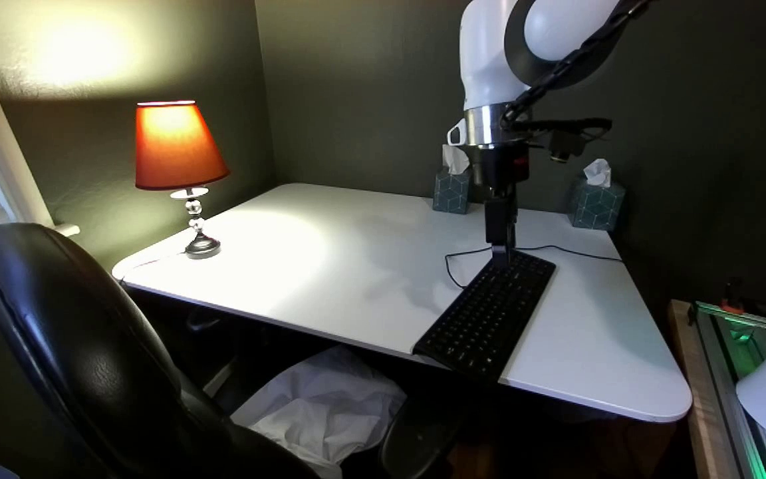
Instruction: Press the button on the keyboard
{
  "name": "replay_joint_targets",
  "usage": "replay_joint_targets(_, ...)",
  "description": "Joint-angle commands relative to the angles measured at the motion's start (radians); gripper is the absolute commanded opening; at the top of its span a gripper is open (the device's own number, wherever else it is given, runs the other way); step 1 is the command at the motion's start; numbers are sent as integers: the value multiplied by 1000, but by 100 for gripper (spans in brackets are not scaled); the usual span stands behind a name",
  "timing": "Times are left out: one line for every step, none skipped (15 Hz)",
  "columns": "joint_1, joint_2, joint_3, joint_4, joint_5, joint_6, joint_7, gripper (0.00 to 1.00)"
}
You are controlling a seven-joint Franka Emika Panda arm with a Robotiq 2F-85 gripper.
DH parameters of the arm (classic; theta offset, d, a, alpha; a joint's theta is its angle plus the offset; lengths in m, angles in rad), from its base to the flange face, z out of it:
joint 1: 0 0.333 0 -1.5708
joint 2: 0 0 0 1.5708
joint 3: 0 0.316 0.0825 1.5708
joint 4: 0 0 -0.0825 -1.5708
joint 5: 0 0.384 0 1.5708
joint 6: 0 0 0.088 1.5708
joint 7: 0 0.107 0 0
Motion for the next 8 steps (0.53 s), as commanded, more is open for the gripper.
replay_joint_targets(-5, -1, 5, 2, 1, -1, 0, 100)
replay_joint_targets(-5, -2, 5, 3, 1, -2, 0, 100)
replay_joint_targets(-5, -2, 5, 4, 1, -2, 0, 100)
replay_joint_targets(-3, 2, 6, -3, 8, 15, -5, 100)
replay_joint_targets(0, 5, 13, -18, 4, 63, 19, 100)
replay_joint_targets(3, 11, 16, -25, 7, 90, 22, 100)
replay_joint_targets(6, 13, 21, -40, 10, 142, 24, 100)
replay_joint_targets(8, 17, 24, -53, 19, 187, 23, 100)
